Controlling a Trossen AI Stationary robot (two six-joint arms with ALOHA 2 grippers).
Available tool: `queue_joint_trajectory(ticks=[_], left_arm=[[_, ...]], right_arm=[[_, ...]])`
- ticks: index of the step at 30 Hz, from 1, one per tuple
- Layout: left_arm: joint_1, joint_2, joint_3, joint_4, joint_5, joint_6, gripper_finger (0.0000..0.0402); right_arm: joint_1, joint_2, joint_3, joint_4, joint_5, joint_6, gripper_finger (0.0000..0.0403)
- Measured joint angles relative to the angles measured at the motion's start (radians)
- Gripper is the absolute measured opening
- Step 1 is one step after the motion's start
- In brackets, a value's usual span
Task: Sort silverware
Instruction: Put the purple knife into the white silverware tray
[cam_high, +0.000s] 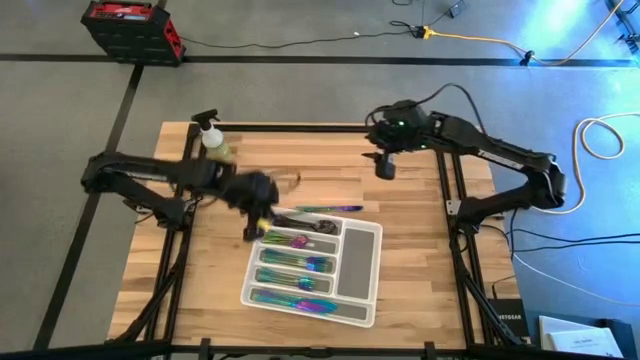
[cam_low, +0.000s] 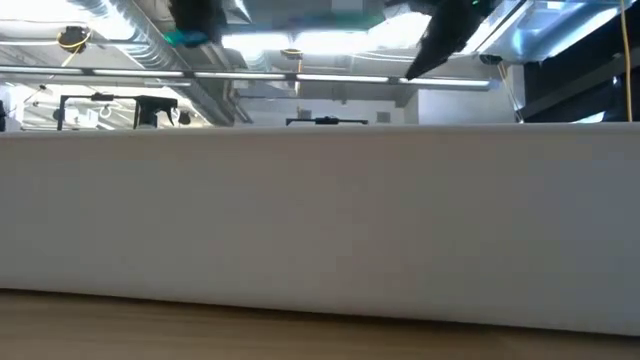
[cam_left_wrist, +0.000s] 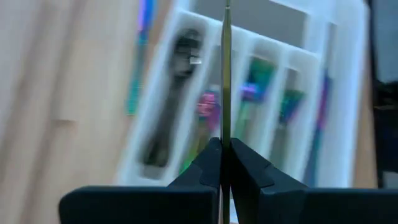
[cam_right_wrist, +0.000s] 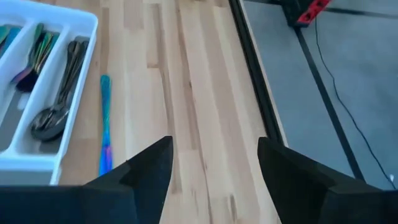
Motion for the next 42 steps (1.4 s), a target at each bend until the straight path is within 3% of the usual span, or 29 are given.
queue_joint_trajectory(ticks=[7,12,18,24,37,42], left_arm=[[-0.352,0.095,0.0,0.118,-0.132,-0.153,0.0],[-0.48,0.216,0.001,0.148,-0.123,-0.183,0.0],[-0.496,0.332,0.001,0.201,-0.095,-0.21,0.0],[-0.494,0.426,0.001,0.287,0.078,-0.148,0.0],[-0.491,0.46,-0.007,0.288,0.068,-0.19,0.0],[-0.49,0.46,-0.053,0.294,0.109,-0.338,0.0]], right_arm=[[0.001,-0.036,0.0,-0.139,0.003,0.002,0.0218],[0.001,-0.024,0.0,-0.166,0.029,0.0,0.0218],[0.001,-0.002,0.0,-0.165,0.028,-0.027,0.0218],[0.002,0.015,0.0,-0.163,0.022,-0.031,0.0218],[0.002,0.021,0.0,-0.17,0.01,-0.018,0.0218],[0.002,0.021,0.0,-0.169,0.01,-0.014,0.0218]])
